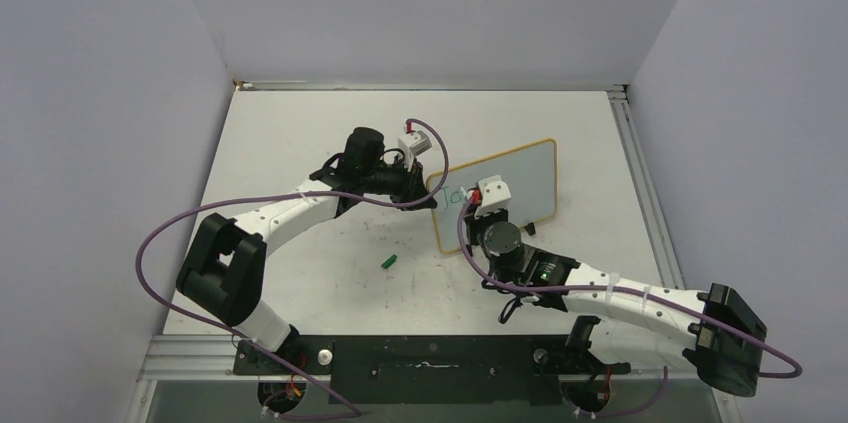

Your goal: Write a sentence on the whiteboard

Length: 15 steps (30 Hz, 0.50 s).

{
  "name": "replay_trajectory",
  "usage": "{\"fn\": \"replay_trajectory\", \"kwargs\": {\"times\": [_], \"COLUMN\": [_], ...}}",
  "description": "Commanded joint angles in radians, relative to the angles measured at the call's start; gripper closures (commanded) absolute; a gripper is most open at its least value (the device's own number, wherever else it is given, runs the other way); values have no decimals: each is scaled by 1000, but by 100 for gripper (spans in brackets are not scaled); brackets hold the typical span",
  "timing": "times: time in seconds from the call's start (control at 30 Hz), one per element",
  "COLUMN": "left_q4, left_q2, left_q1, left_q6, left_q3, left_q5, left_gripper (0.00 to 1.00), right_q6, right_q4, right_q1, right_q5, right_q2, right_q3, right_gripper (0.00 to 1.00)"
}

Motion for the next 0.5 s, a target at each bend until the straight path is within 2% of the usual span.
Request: {"fn": "replay_trajectory", "kwargs": {"times": [0.0,0.47], "left_q4": [0,-2], "left_q2": [-34,-34], "left_q1": [-12,-12], "left_q6": [13,13], "left_q3": [-1,-1], "left_q5": [35,35], "left_gripper": [100,100], "right_q6": [-15,69], "right_q4": [50,-16], "right_q1": [-21,-32], "right_q5": [-1,-20], "right_q2": [6,-17], "right_q3": [25,-40], "right_gripper": [95,95]}}
